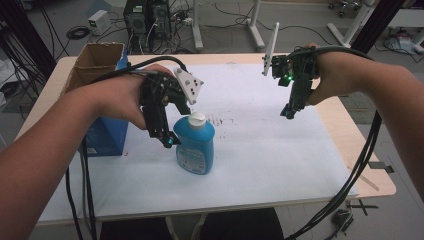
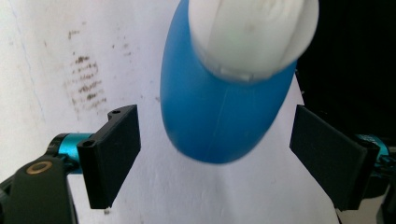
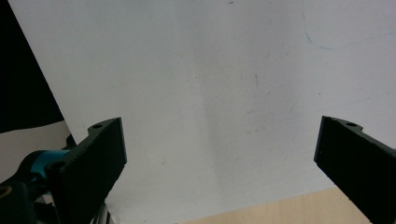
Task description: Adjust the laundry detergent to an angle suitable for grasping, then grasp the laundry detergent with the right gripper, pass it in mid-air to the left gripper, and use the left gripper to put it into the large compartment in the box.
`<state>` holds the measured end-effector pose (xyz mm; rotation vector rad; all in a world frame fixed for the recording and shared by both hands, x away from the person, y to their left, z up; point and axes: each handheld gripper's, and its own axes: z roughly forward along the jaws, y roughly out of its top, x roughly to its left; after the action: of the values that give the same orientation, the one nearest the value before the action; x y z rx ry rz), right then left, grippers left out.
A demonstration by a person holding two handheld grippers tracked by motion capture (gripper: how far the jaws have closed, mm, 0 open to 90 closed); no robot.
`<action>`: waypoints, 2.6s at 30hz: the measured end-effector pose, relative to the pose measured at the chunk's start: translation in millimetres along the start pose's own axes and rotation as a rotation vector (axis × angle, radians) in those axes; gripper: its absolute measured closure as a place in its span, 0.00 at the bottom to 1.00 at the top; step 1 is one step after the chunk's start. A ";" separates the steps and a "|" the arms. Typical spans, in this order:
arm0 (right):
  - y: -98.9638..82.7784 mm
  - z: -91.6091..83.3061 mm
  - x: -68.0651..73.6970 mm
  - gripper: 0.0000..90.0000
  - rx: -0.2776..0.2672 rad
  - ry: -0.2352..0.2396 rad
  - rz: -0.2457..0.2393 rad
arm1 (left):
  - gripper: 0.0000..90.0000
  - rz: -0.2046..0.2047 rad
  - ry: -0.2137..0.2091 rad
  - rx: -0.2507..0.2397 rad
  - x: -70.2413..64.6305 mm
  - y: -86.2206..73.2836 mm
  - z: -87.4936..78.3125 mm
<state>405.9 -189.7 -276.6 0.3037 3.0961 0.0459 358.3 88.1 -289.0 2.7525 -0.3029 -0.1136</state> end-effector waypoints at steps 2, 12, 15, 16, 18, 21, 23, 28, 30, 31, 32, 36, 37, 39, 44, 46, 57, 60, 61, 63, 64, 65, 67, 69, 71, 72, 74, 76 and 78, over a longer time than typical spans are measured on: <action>0.4 0.2 -0.3 0.02 -0.001 0.001 -0.005 | 0.15 -0.011 0.008 0.010 -0.3 -0.6 -2.0; 4.7 -1.7 -0.5 0.02 0.000 0.000 -0.011 | 0.10 -0.065 0.025 0.095 1.8 -3.6 -21.1; 5.3 -1.4 -1.3 0.02 -0.004 -0.001 -0.013 | 0.08 -0.078 0.031 0.109 3.6 -4.8 -25.2; 5.4 -1.2 -1.6 0.02 -0.004 0.000 -0.016 | 0.07 -0.083 0.033 0.114 4.5 -5.3 -26.6; 5.8 -1.7 -1.4 0.02 -0.002 0.001 -0.013 | 0.07 -0.093 0.030 0.123 7.0 -6.9 -29.1; 5.9 -1.9 -1.5 0.02 -0.002 0.002 -0.013 | 0.07 -0.113 0.034 0.141 11.9 -9.7 -30.7; 6.0 -2.0 -1.6 0.02 -0.005 0.001 -0.016 | 0.03 -0.129 0.047 0.150 15.5 -11.7 -31.6; 5.3 -1.8 -2.5 0.02 -0.003 0.003 -0.020 | 0.02 -0.159 0.049 0.183 24.6 -14.6 -35.9; 5.1 -1.6 -3.3 0.02 -0.005 0.002 -0.022 | 0.02 -0.170 0.047 0.198 28.0 -15.0 -38.5; 5.0 -1.5 -3.5 0.02 -0.005 0.003 -0.020 | 0.02 -0.176 0.047 0.204 29.7 -15.2 -39.6; 5.1 -1.3 -3.7 0.02 -0.004 0.005 -0.021 | 0.02 -0.183 0.049 0.211 31.2 -15.8 -40.3; 5.9 -0.7 -4.0 0.02 -0.001 0.006 -0.020 | 0.02 -0.208 0.064 0.261 38.5 -18.2 -43.8; 6.3 -0.5 -4.4 0.02 0.000 0.007 -0.024 | 0.02 -0.216 0.068 0.267 40.3 -18.7 -44.6; 7.2 -0.1 -4.8 0.02 -0.002 0.008 -0.024 | 0.02 -0.225 0.061 0.276 44.0 -20.0 -45.9; 10.2 -1.0 -5.2 0.02 0.006 0.006 -0.032 | 0.02 -0.229 0.067 0.297 49.2 -23.0 -44.7; 11.5 -2.6 -5.0 0.02 0.004 0.004 -0.035 | 0.02 -0.234 0.068 0.311 50.1 -24.1 -43.5; 11.2 -6.0 -4.9 0.02 -0.013 0.003 -0.047 | 0.02 -0.307 0.076 0.329 53.1 -24.2 -49.2; 9.9 -7.3 -4.3 0.02 -0.016 0.000 -0.040 | 0.02 -0.316 0.080 0.338 52.2 -23.3 -51.9; 9.8 -7.7 -3.7 0.02 -0.012 -0.002 -0.034 | 0.02 -0.313 0.086 0.337 52.0 -23.2 -53.0; 10.0 -8.7 -3.3 0.02 -0.011 0.000 -0.036 | 0.02 -0.314 0.092 0.329 51.1 -23.0 -55.1; 10.5 -9.5 -3.1 0.02 -0.014 -0.001 -0.039 | 0.02 -0.309 0.091 0.331 51.3 -22.9 -55.9; 11.1 -9.9 -2.6 0.02 -0.015 -0.004 -0.036 | 0.02 -0.311 0.091 0.332 51.1 -23.0 -56.3; 12.4 -10.4 -2.5 0.02 -0.018 -0.005 -0.045 | 0.02 -0.318 0.095 0.330 50.3 -23.1 -57.0; 14.0 -11.0 -1.3 0.02 -0.018 -0.009 -0.046 | 0.02 -0.326 0.096 0.332 48.9 -23.2 -56.7; 14.9 -11.2 -1.2 0.02 -0.023 -0.008 -0.057 | 0.02 -0.322 0.098 0.339 47.9 -22.8 -55.9; 15.1 -11.3 -0.9 0.02 -0.025 -0.007 -0.057 | 0.02 -0.321 0.098 0.342 47.4 -22.3 -55.6; 14.4 -11.5 -1.0 0.02 -0.027 -0.007 -0.054 | 0.02 -0.318 0.096 0.342 46.4 -21.6 -54.2; 13.2 -11.8 -0.8 0.02 -0.030 -0.009 -0.035 | 0.02 -0.311 0.096 0.345 46.5 -20.7 -53.7; 11.8 -11.8 -1.2 0.02 -0.035 -0.010 -0.035 | 0.02 -0.309 0.095 0.340 46.6 -20.2 -52.7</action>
<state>409.0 -178.7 -264.5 0.2480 3.0863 0.0978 413.9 114.5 -249.3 3.1110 0.1456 -0.0098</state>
